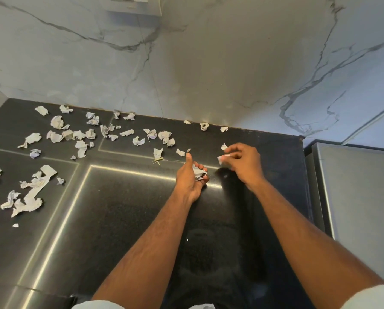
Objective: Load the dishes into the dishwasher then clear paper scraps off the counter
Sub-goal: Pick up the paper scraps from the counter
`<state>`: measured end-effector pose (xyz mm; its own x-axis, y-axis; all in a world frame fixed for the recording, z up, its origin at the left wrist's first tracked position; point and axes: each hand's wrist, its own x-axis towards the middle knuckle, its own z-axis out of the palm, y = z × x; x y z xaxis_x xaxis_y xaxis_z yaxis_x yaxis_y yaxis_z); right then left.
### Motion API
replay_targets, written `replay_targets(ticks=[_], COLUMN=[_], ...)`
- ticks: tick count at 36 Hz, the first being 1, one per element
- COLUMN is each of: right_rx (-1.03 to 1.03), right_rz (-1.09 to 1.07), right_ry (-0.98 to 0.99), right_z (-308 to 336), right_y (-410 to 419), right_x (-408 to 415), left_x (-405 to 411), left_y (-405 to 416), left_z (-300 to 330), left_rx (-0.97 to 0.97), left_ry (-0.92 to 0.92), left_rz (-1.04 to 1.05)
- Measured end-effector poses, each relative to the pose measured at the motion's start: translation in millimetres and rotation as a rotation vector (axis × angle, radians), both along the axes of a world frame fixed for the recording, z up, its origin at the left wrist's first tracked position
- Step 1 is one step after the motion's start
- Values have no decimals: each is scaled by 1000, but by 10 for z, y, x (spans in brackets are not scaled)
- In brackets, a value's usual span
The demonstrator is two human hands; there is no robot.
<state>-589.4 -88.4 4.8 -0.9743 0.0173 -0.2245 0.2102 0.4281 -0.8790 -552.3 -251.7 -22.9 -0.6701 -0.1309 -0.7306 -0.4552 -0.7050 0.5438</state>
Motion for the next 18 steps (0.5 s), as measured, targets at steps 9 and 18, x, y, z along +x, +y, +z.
replay_targets(ticks=[9, 18], right_rx=[290, 277], right_rz=[428, 209], right_ry=[266, 199], right_z=[-144, -151], right_y=[-483, -148], right_x=[335, -127], left_x=[5, -17], left_y=[131, -40], left_z=[38, 63], left_rx=[-20, -79], left_ry=[9, -19], left_rz=[64, 140])
